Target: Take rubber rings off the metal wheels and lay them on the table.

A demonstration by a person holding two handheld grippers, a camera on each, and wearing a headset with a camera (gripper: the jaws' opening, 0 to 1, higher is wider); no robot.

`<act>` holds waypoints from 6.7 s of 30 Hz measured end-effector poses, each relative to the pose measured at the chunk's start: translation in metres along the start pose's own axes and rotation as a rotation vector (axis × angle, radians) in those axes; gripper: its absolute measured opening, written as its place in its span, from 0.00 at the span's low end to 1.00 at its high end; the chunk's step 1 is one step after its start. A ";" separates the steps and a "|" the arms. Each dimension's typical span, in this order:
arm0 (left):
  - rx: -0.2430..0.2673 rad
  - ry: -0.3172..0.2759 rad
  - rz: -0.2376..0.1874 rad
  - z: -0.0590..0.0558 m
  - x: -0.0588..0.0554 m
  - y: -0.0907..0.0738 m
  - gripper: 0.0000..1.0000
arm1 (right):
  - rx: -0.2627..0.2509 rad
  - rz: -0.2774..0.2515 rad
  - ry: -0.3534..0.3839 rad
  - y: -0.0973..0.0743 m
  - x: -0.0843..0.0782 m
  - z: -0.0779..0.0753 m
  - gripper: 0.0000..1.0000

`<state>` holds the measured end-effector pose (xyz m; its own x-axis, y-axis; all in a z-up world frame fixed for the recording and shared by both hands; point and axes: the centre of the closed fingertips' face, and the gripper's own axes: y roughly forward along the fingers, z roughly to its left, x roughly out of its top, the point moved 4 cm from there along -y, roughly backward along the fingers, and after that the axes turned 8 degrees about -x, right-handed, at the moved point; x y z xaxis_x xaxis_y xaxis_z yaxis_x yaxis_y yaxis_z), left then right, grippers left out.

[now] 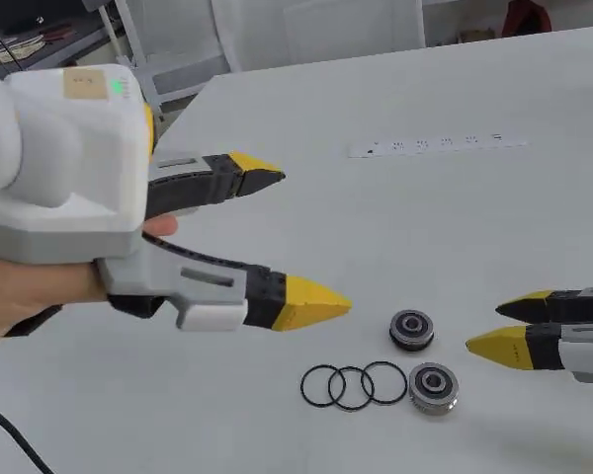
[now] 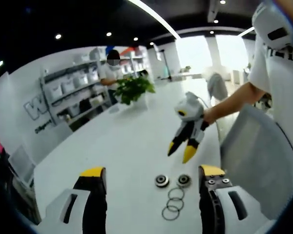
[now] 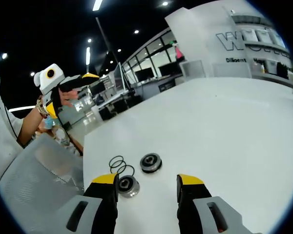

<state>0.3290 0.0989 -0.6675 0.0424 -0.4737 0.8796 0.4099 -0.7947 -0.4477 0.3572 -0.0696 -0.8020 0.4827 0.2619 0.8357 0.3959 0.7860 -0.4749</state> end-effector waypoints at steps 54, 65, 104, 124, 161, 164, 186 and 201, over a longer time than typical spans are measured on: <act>-0.105 -0.075 0.196 0.004 -0.098 0.139 0.26 | 0.023 0.080 -0.126 0.059 -0.008 -0.005 0.26; -0.104 -0.130 0.178 0.001 -0.104 0.144 0.17 | 0.018 0.095 -0.192 0.064 -0.011 -0.002 0.21; -0.079 -0.187 0.150 0.000 -0.106 0.141 0.14 | -0.011 0.080 0.174 0.058 -0.017 -0.013 0.00; -0.082 -0.173 0.142 -0.002 -0.108 0.142 0.14 | 0.028 0.004 0.444 0.051 -0.013 -0.015 0.00; -0.056 -0.159 0.148 -0.004 -0.108 0.143 0.13 | 0.096 -0.028 0.538 0.054 -0.004 -0.007 0.00; -0.057 -0.160 0.147 -0.004 -0.108 0.143 0.13 | 0.101 -0.027 0.543 0.054 -0.004 -0.006 0.00; -0.061 -0.160 0.143 -0.003 -0.107 0.144 0.14 | 0.130 -0.030 0.540 0.055 0.001 -0.004 0.00; -0.060 -0.159 0.144 -0.004 -0.107 0.144 0.14 | 0.150 -0.038 0.529 0.055 0.003 -0.001 0.00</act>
<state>0.3803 0.0337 -0.8268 0.2416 -0.5222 0.8179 0.3349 -0.7462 -0.5753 0.3810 -0.0257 -0.8260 0.8125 -0.0554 0.5804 0.3237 0.8708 -0.3701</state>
